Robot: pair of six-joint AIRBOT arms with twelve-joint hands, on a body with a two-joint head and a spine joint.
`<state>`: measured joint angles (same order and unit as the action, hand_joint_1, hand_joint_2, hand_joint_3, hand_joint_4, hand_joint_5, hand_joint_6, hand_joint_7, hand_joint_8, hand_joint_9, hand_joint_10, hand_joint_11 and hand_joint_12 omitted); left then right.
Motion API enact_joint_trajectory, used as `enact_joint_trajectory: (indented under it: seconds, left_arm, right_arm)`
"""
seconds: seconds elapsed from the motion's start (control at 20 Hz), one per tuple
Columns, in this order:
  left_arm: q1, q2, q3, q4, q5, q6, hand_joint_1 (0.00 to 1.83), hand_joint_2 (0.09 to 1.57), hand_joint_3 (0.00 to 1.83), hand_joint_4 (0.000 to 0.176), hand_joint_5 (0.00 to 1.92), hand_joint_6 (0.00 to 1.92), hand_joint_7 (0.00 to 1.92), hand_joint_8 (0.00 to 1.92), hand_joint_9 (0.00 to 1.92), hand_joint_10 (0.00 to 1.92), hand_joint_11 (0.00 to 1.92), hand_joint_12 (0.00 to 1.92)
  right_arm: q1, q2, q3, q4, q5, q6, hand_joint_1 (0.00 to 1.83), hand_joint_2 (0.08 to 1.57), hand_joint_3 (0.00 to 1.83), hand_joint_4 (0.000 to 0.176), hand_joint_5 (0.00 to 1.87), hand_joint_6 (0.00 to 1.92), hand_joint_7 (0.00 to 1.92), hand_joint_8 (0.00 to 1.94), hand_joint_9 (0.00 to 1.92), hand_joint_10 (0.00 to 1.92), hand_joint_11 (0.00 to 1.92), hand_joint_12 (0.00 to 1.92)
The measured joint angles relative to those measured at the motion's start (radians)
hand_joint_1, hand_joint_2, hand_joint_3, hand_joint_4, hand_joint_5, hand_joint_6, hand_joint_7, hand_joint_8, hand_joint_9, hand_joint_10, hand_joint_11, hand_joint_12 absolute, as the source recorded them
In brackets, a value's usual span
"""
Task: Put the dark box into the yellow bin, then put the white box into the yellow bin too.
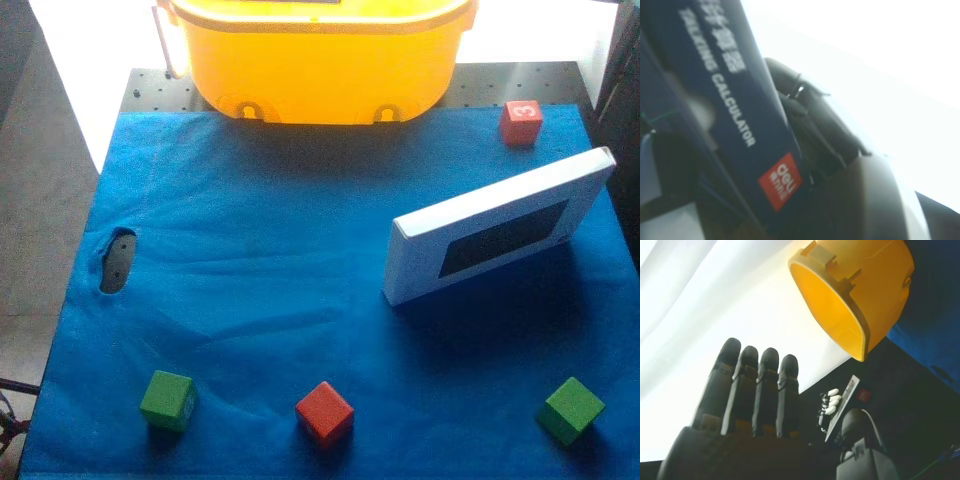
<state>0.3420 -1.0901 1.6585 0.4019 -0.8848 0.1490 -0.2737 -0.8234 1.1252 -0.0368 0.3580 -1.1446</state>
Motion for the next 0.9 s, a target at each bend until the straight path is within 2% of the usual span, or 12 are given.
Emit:
enact_joint_trajectory:
  seconds: [0.1, 0.2, 0.3, 0.4, 0.5, 0.6, 0.65, 0.7, 0.75, 0.8, 0.85, 0.9]
  left_arm:
    - [-0.015, -0.025, 0.031, -0.013, 0.007, 0.009, 1.22, 1.02, 0.00, 0.000, 1.14, 0.68, 1.35, 0.40, 1.31, 0.39, 0.92, 0.94]
    - [-0.037, -0.054, 0.074, -0.030, 0.018, 0.009, 1.20, 1.03, 0.00, 0.000, 1.18, 0.62, 1.25, 0.78, 1.19, 0.86, 0.86, 1.47]
    - [-0.058, -0.080, 0.111, -0.038, 0.028, 0.012, 1.21, 1.03, 0.01, 0.000, 1.15, 0.65, 1.15, 0.91, 1.15, 0.90, 0.88, 1.36]
    - [-0.069, -0.121, 0.168, -0.053, 0.023, 0.011, 1.21, 1.00, 0.00, 0.000, 1.26, 0.49, 1.14, 1.57, 1.16, 1.69, 1.07, 1.88]
    - [-0.061, -0.171, 0.219, -0.100, 0.010, 0.012, 1.21, 0.98, 0.00, 0.000, 1.33, 0.36, 1.14, 1.68, 1.19, 1.81, 1.19, 1.92]
    - [-0.037, -0.250, 0.295, -0.151, -0.024, 0.006, 1.26, 1.06, 0.01, 0.000, 1.30, 0.33, 0.87, 1.35, 0.70, 1.64, 0.68, 1.92]
    - [-0.027, -0.270, 0.310, -0.167, -0.033, -0.020, 1.21, 1.02, 0.00, 0.000, 1.26, 0.47, 0.70, 1.20, 0.69, 1.61, 0.68, 1.92]
    - [-0.021, -0.280, 0.315, -0.166, -0.042, -0.041, 1.26, 1.08, 0.00, 0.000, 1.21, 0.41, 0.85, 1.31, 0.75, 1.76, 0.82, 1.92]
    - [-0.013, -0.299, 0.330, -0.165, -0.064, -0.053, 1.17, 1.03, 0.00, 0.000, 1.21, 0.55, 0.66, 1.42, 0.59, 1.84, 0.70, 1.92]
    - [-0.008, -0.311, 0.343, -0.168, -0.072, -0.060, 1.33, 1.05, 0.01, 0.007, 0.98, 0.23, 0.98, 0.99, 0.71, 0.83, 0.28, 1.16]
    - [0.002, -0.323, 0.361, -0.174, -0.079, -0.080, 1.29, 0.98, 0.00, 0.013, 0.85, 0.07, 0.91, 0.34, 0.82, 0.29, 0.30, 0.71]
    - [0.008, -0.329, 0.376, -0.174, -0.079, -0.094, 1.26, 0.94, 0.00, 0.019, 0.67, 0.01, 0.71, 0.07, 0.74, 0.07, 0.54, 0.42]
  right_arm:
    - [0.000, -0.009, 0.002, 0.000, 0.000, 0.000, 0.00, 1.18, 0.00, 0.000, 0.45, 0.00, 0.43, 0.00, 0.32, 0.00, 0.25, 0.21]
    - [0.000, -0.021, 0.003, -0.001, 0.002, 0.000, 0.00, 1.18, 0.00, 0.000, 0.45, 0.00, 0.43, 0.00, 0.33, 0.00, 0.26, 0.21]
    - [0.000, -0.034, 0.010, -0.001, 0.001, 0.000, 0.00, 1.18, 0.00, 0.000, 0.44, 0.00, 0.42, 0.00, 0.33, 0.00, 0.25, 0.20]
    - [0.000, -0.058, 0.027, 0.000, 0.002, 0.000, 0.00, 1.18, 0.00, 0.000, 0.44, 0.00, 0.43, 0.01, 0.33, 0.00, 0.23, 0.19]
    - [-0.037, -0.084, 0.043, 0.001, 0.045, 0.000, 0.00, 1.18, 0.00, 0.000, 0.43, 0.00, 0.42, 0.00, 0.33, 0.00, 0.23, 0.19]
    - [-0.093, -0.121, 0.069, -0.003, 0.069, 0.000, 0.00, 1.15, 0.00, 0.000, 0.43, 0.00, 0.42, 0.00, 0.32, 0.00, 0.23, 0.19]
    - [-0.094, -0.134, 0.075, -0.003, 0.063, 0.000, 0.00, 1.14, 0.00, 0.000, 0.43, 0.00, 0.44, 0.00, 0.34, 0.01, 0.24, 0.19]
    - [-0.093, -0.140, 0.077, -0.003, 0.073, 0.000, 0.00, 1.13, 0.00, 0.000, 0.43, 0.00, 0.44, 0.00, 0.34, 0.01, 0.24, 0.19]
    - [-0.090, -0.143, 0.078, -0.002, 0.099, 0.000, 0.00, 1.12, 0.00, 0.000, 0.44, 0.00, 0.44, 0.01, 0.34, 0.01, 0.25, 0.19]
    - [-0.090, -0.143, 0.078, -0.002, 0.109, 0.000, 0.00, 1.11, 0.00, 0.000, 0.44, 0.00, 0.44, 0.00, 0.34, 0.01, 0.25, 0.19]
    - [-0.090, -0.145, 0.079, 0.000, 0.110, 0.000, 0.00, 1.11, 0.00, 0.000, 0.43, 0.00, 0.43, 0.00, 0.34, 0.00, 0.25, 0.19]
    - [-0.090, -0.147, 0.078, 0.000, 0.109, 0.000, 0.00, 1.11, 0.00, 0.000, 0.43, 0.00, 0.43, 0.00, 0.33, 0.00, 0.24, 0.19]
